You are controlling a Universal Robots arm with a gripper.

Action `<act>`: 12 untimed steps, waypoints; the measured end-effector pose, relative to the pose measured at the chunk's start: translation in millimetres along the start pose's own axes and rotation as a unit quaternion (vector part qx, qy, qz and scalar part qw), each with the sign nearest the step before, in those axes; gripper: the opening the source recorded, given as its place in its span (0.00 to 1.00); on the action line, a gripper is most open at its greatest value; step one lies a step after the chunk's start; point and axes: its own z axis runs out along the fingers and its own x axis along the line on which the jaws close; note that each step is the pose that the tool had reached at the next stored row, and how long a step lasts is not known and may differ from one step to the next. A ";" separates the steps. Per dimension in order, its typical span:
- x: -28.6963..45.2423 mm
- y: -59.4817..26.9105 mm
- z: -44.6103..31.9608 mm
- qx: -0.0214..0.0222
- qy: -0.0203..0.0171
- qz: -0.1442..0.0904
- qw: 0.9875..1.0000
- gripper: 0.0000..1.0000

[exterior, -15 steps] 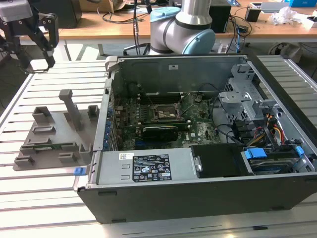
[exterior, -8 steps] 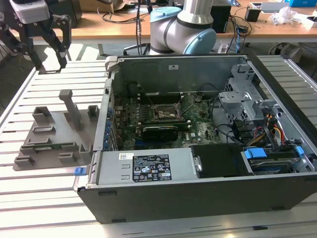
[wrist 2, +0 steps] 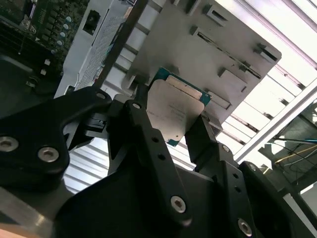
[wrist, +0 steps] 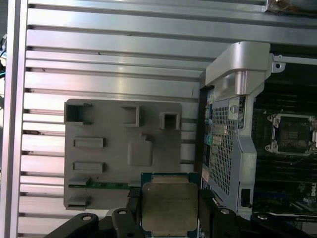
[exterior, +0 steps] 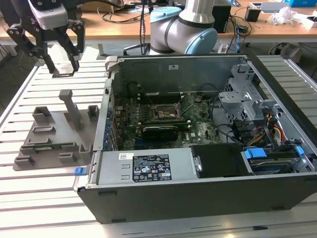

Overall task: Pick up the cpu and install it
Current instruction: 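Pick up the cpu and move it towards the insertion slot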

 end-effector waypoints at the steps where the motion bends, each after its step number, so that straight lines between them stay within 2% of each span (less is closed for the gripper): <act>1: -1.8 -0.1 0.6 0.000 0.000 0.000 1.000 0.55; 4: -6.8 -0.4 2.1 0.000 0.000 0.000 1.000 0.55; 7: -16.1 -0.9 5.1 0.000 0.000 0.000 1.000 0.55; 12: -27.1 -1.5 9.0 0.000 0.000 0.000 1.000 0.55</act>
